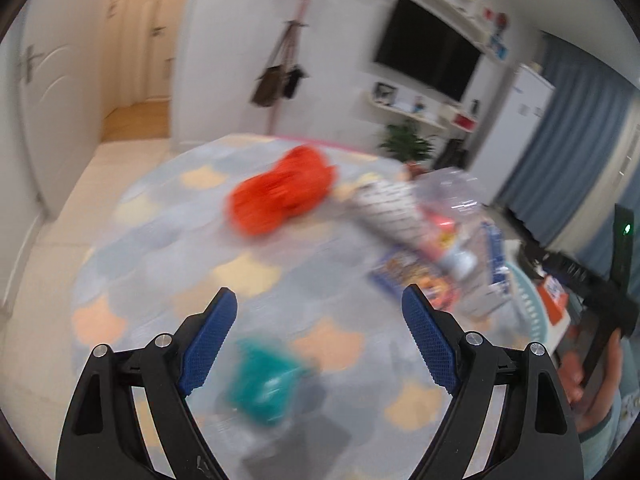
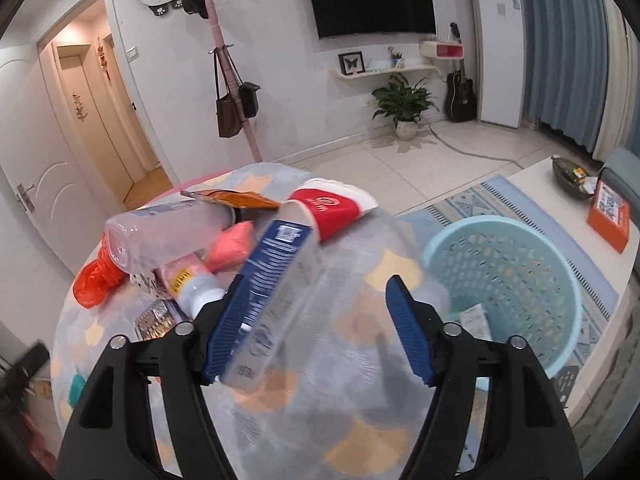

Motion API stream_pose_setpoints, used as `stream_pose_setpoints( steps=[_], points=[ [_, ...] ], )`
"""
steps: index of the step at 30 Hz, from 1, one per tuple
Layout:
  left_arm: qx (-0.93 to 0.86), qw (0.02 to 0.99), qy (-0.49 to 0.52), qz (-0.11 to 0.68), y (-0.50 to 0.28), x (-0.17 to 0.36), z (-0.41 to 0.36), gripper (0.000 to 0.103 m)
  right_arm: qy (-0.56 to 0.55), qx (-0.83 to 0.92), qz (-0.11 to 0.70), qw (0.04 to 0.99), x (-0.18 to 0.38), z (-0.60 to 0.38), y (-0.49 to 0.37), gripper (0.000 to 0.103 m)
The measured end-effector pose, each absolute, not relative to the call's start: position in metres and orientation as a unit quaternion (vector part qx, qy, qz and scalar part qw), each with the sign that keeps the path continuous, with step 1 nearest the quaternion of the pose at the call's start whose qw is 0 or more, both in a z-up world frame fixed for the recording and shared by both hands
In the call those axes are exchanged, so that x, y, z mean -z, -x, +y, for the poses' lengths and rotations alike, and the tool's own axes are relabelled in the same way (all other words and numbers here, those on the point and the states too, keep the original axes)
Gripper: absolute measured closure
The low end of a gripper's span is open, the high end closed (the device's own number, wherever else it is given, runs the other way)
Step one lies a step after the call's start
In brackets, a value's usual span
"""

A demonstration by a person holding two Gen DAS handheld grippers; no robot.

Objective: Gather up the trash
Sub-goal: 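Grasp the teal bag with the left tool while the right tool grasps the blue carton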

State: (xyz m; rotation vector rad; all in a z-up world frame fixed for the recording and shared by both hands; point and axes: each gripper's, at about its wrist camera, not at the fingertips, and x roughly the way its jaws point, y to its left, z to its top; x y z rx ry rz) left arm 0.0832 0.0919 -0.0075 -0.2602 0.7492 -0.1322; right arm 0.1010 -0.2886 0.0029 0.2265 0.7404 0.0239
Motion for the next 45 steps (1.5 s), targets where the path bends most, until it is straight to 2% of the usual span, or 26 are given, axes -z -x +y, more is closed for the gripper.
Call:
stream_pose_setpoints(
  steps=[5, 15, 18, 19, 21, 23, 24, 29, 33, 45],
  points=[
    [0.069, 0.907, 0.121, 0.398, -0.075, 0.033, 0.123, 0.02, -0.122, -0.01, 0.38, 0.917, 0.006, -0.27, -0.121, 0.033],
    [0.074, 0.895, 0.074, 0.433, -0.068, 0.075, 0.11, 0.023, -0.099, 0.011, 0.416, 0.904, 0.025, -0.247, -0.143, 0.033],
    [0.063, 0.898, 0.054, 0.432, -0.068, 0.077, 0.106, 0.031, -0.093, 0.01, 0.42, 0.903, 0.029, -0.247, -0.144, 0.034],
    [0.058, 0.899, 0.047, 0.432, -0.067, 0.078, 0.105, 0.036, -0.093, 0.009, 0.421, 0.902, 0.03, -0.247, -0.145, 0.036],
    [0.052, 0.9, 0.039, 0.43, -0.067, 0.077, 0.105, 0.045, -0.093, 0.003, 0.425, 0.9, 0.032, -0.248, -0.146, 0.045],
    [0.049, 0.901, 0.04, 0.429, -0.068, 0.075, 0.104, 0.061, -0.097, -0.002, 0.427, 0.899, 0.033, -0.249, -0.147, 0.048],
    [0.052, 0.901, 0.045, 0.428, -0.068, 0.074, 0.104, 0.063, -0.103, -0.008, 0.427, 0.898, 0.034, -0.251, -0.146, 0.051],
    [0.058, 0.903, 0.062, 0.421, -0.068, 0.071, 0.105, 0.065, -0.099, -0.017, 0.424, 0.9, 0.033, -0.254, -0.138, 0.056],
    [0.069, 0.905, 0.066, 0.414, -0.069, 0.068, 0.099, 0.065, -0.089, -0.022, 0.425, 0.901, 0.03, -0.251, -0.129, 0.071],
    [0.111, 0.917, 0.06, 0.378, -0.068, 0.04, 0.071, 0.065, -0.093, -0.033, 0.393, 0.914, 0.003, -0.265, -0.097, 0.072]
  ],
)
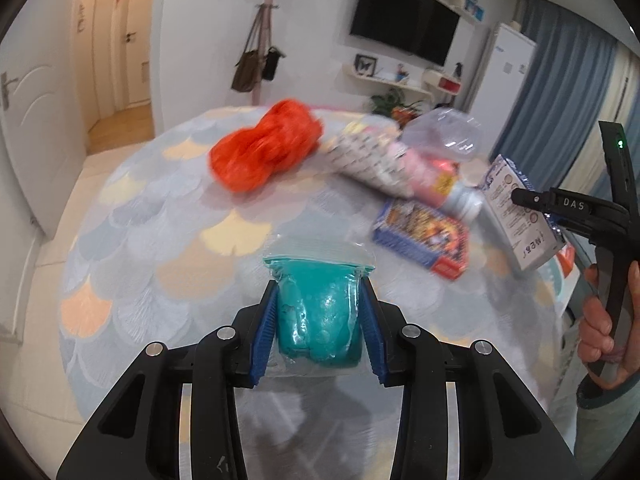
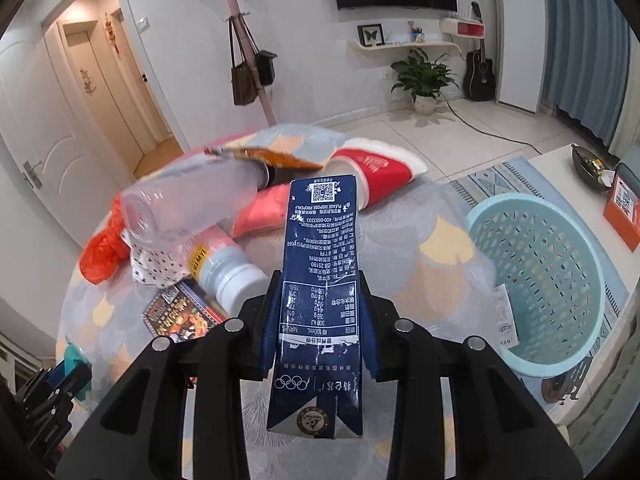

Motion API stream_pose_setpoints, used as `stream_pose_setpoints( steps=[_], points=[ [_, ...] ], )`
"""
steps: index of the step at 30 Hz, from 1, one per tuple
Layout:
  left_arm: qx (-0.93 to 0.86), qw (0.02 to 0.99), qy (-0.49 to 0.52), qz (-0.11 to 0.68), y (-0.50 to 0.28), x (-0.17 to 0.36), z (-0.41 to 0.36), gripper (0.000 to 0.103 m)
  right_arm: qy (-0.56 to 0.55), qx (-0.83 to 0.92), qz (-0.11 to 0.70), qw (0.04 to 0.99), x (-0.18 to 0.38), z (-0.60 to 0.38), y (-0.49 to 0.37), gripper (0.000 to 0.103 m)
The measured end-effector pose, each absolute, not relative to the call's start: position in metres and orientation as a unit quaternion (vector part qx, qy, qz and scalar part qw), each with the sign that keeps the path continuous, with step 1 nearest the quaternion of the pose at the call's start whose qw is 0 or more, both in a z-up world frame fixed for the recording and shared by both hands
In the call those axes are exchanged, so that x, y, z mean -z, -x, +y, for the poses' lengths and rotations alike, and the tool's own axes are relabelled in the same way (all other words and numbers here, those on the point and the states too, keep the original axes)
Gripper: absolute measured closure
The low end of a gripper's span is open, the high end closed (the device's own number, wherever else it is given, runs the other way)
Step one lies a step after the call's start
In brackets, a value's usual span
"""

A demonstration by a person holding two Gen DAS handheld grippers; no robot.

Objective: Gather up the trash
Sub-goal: 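Grasp the teal bag with the left tool while the right tool grasps the blue carton, then carry the teal bag and blue carton over the basket and release both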

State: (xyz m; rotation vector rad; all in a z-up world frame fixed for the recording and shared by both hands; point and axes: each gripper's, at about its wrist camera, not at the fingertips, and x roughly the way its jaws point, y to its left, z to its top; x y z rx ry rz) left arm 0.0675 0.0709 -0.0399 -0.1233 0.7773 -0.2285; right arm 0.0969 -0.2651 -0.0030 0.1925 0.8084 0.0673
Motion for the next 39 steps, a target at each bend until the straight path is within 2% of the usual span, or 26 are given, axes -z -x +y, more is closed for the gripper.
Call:
stream_pose_setpoints(
  steps=[11, 19, 27, 39],
  points=[
    [0.2, 0.922, 0.017, 0.331, -0.091, -0.008, -0.009, 0.065, -0.12, 0.017, 0.322, 0.939, -0.044, -0.331, -0.07, 0.072],
    [0.261, 0.907, 0.0, 0.331, -0.123, -0.02, -0.087, 0.065, -0.157, 0.084, 0.294, 0.939, -0.048, -0.406, -0.055, 0.072],
    [0.306, 0.886, -0.013, 0.349, -0.152, -0.019, -0.166, 0.065, -0.202, 0.138, 0.305, 0.92, -0.015, -0.476, -0.053, 0.072],
    [0.346, 0.846, -0.055, 0.402, -0.176, 0.02, -0.257, 0.065, -0.222, 0.167, 0.382, 0.882, 0.058, -0.518, -0.062, 0.072]
  ],
)
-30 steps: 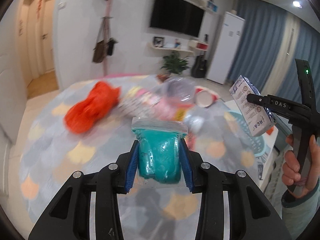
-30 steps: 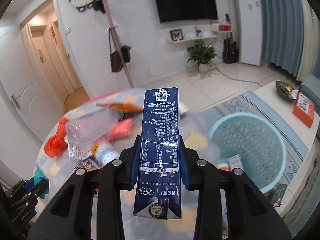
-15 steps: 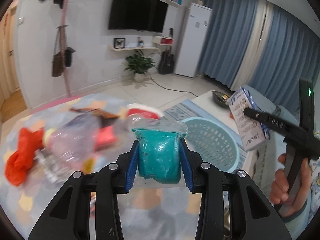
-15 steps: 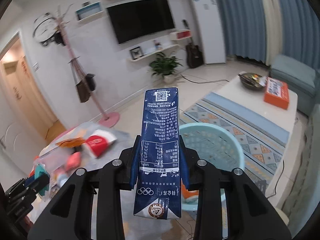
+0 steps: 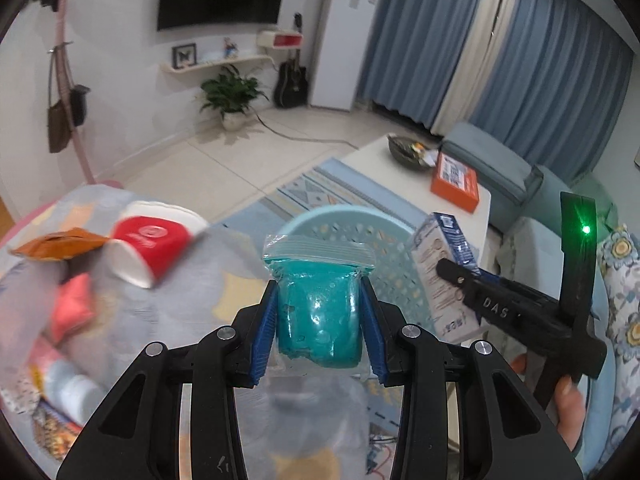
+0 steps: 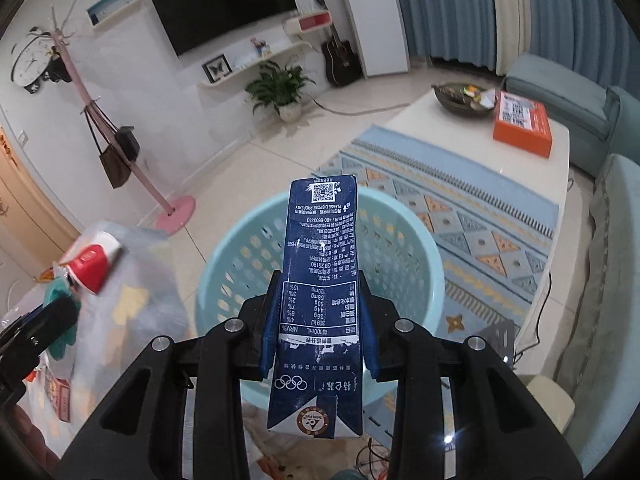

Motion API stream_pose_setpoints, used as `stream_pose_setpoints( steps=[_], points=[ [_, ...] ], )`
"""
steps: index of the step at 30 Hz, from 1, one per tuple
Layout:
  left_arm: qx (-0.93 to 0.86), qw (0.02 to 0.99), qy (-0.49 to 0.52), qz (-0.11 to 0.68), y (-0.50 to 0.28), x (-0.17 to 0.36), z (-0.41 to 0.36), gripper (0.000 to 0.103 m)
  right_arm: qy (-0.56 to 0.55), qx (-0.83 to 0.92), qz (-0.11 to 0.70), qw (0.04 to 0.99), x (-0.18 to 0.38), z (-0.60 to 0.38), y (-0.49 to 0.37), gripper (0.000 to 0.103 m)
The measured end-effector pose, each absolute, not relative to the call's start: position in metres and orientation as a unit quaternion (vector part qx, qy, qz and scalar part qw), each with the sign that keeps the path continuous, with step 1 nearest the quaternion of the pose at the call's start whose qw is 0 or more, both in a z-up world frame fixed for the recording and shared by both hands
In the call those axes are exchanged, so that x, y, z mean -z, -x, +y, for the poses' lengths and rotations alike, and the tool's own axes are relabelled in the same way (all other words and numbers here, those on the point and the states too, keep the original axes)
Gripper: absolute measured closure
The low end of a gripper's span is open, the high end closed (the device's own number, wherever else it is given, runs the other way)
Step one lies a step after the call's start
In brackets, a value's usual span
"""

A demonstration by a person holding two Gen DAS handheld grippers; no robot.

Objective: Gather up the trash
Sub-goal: 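Carry the teal bag and blue carton over the basket and release both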

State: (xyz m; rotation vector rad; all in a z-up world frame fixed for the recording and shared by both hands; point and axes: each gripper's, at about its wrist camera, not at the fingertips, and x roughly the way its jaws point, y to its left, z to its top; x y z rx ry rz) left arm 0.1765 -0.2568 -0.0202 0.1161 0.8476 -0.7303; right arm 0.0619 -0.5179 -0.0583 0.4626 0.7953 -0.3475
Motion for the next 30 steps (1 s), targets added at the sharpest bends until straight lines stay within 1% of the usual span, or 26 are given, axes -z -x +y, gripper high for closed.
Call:
stream_pose_setpoints(
  steps=[6, 7, 8, 10, 11, 12, 13, 14, 20, 30],
  points=[
    [0.353, 0.83, -0.055, 0.427, -0.181, 0.041, -0.289, 0.065, -0.222, 0.175, 0.407, 0.868, 0.075, -0.527, -0.064, 0.072],
    [0.352, 0.831, -0.059, 0.428, -0.178, 0.042, -0.292, 0.062, -0.224, 0.175, 0.41, 0.867, 0.077, -0.527, -0.064, 0.072],
    [0.352, 0.83, -0.063, 0.428, -0.176, 0.044, -0.295, 0.056, -0.228, 0.173, 0.412, 0.865, 0.079, -0.529, -0.064, 0.071],
    [0.351, 0.831, -0.068, 0.425, -0.173, 0.046, -0.298, 0.052, -0.232, 0.175, 0.412, 0.863, 0.081, -0.53, -0.062, 0.06],
    [0.352, 0.832, -0.07, 0.424, -0.172, 0.046, -0.299, 0.047, -0.233, 0.178, 0.409, 0.864, 0.08, -0.531, -0.061, 0.054],
    [0.352, 0.832, -0.072, 0.423, -0.171, 0.047, -0.299, 0.043, -0.235, 0.179, 0.407, 0.864, 0.079, -0.533, -0.059, 0.05],
    [0.352, 0.833, -0.071, 0.422, -0.169, 0.046, -0.297, 0.034, -0.237, 0.178, 0.406, 0.865, 0.079, -0.534, -0.058, 0.05],
    [0.352, 0.834, -0.068, 0.42, -0.169, 0.046, -0.294, 0.031, -0.239, 0.177, 0.404, 0.865, 0.078, -0.535, -0.057, 0.05],
    [0.353, 0.834, -0.05, 0.421, -0.167, 0.044, -0.287, 0.031, -0.241, 0.177, 0.401, 0.866, 0.072, -0.533, -0.054, 0.05],
    [0.349, 0.85, -0.036, 0.393, -0.144, 0.026, -0.256, 0.031, -0.221, 0.155, 0.4, 0.876, 0.061, -0.506, -0.056, 0.05]
  ],
)
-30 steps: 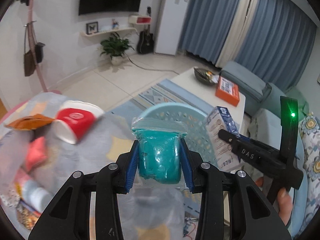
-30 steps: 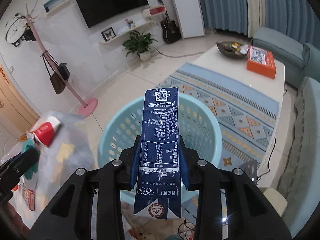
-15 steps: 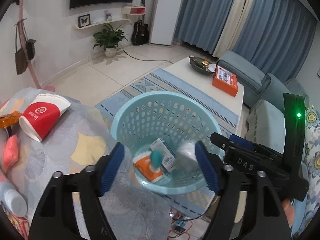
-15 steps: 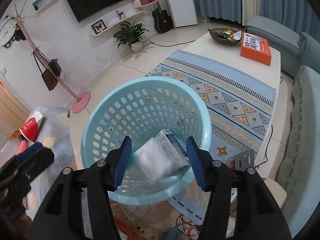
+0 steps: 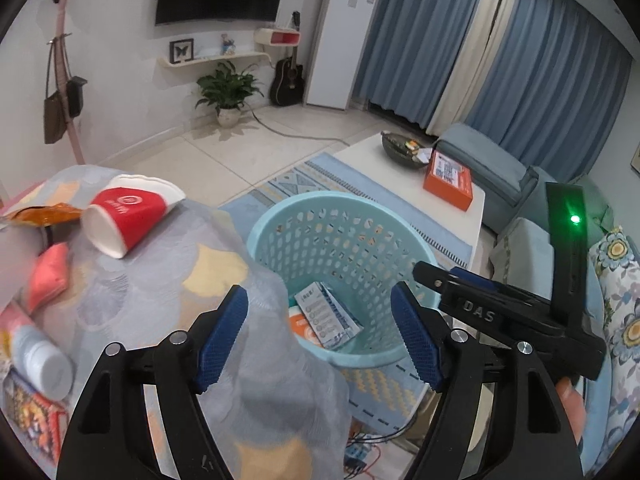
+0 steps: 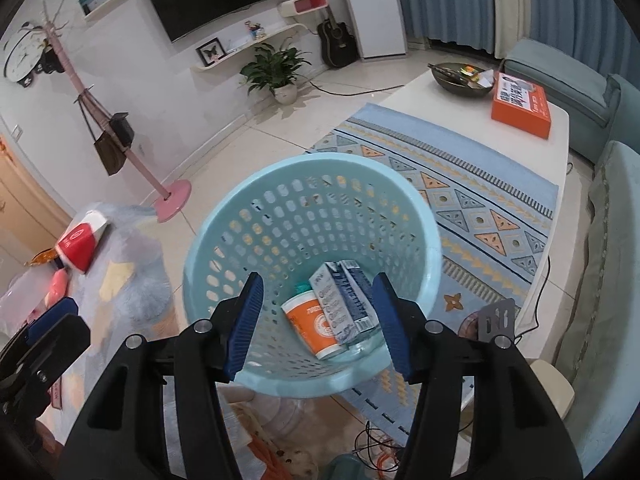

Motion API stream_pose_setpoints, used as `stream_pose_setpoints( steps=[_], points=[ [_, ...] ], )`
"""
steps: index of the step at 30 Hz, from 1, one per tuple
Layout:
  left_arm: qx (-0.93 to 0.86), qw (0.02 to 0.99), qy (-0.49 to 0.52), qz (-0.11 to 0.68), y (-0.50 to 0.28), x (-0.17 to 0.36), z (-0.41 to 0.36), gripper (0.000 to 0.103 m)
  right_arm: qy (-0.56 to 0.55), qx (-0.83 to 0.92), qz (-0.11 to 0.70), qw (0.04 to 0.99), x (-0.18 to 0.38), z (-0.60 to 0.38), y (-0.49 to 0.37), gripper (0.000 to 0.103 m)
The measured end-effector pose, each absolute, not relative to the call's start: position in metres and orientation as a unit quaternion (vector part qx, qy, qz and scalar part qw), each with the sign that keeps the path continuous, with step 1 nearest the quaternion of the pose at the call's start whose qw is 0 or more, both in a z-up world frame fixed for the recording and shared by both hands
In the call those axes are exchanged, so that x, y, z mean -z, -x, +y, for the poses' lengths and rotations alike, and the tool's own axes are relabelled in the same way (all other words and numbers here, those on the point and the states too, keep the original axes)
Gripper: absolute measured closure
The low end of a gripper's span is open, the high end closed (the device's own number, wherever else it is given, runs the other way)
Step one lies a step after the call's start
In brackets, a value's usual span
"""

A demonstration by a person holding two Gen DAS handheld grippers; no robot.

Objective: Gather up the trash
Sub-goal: 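Carry the teal bag and blue carton over the basket and release both, then grasp the red plastic bag with the left tool while the right tool grasps the plastic bottle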

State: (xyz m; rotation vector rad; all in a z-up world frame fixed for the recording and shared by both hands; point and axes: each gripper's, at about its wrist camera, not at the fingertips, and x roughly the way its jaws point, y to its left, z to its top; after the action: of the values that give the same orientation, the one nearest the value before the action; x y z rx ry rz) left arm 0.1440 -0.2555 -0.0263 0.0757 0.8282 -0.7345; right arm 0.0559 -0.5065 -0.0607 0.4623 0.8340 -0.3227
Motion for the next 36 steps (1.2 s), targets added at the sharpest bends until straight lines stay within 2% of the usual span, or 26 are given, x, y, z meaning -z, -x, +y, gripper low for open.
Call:
stream_pose_setpoints(
  steps=[14, 17, 20, 24, 30, 32, 36],
  points=[
    [0.3, 0.894, 0.038, 0.332, -0.121, -0.02, -0.144, 0.031, -0.177, 0.067, 0.369, 0.91, 0.01, -0.416, -0.063, 0.046],
    [0.276, 0.905, 0.055, 0.318, -0.122, -0.03, -0.111, 0.031, -0.162, 0.04, 0.365, 0.916, -0.003, -0.387, -0.071, 0.04],
    [0.251, 0.917, 0.055, 0.305, -0.128, -0.038, -0.079, 0.031, -0.165, 0.003, 0.362, 0.918, -0.015, -0.361, -0.079, 0.027],
    [0.2, 0.933, 0.057, 0.293, -0.142, -0.046, -0.031, 0.031, -0.158, -0.038, 0.362, 0.918, -0.03, -0.323, -0.096, 0.021],
    [0.121, 0.947, 0.052, 0.292, -0.166, -0.039, 0.042, 0.025, -0.128, -0.075, 0.367, 0.918, -0.048, -0.263, -0.124, 0.015],
    [0.101, 0.946, 0.046, 0.305, -0.179, -0.03, 0.064, 0.019, -0.138, -0.094, 0.381, 0.91, -0.048, -0.25, -0.141, 0.014],
    [0.067, 0.937, 0.028, 0.341, -0.209, -0.004, 0.092, 0.019, -0.176, -0.114, 0.423, 0.881, -0.041, -0.233, -0.176, 0.013]
  ],
)
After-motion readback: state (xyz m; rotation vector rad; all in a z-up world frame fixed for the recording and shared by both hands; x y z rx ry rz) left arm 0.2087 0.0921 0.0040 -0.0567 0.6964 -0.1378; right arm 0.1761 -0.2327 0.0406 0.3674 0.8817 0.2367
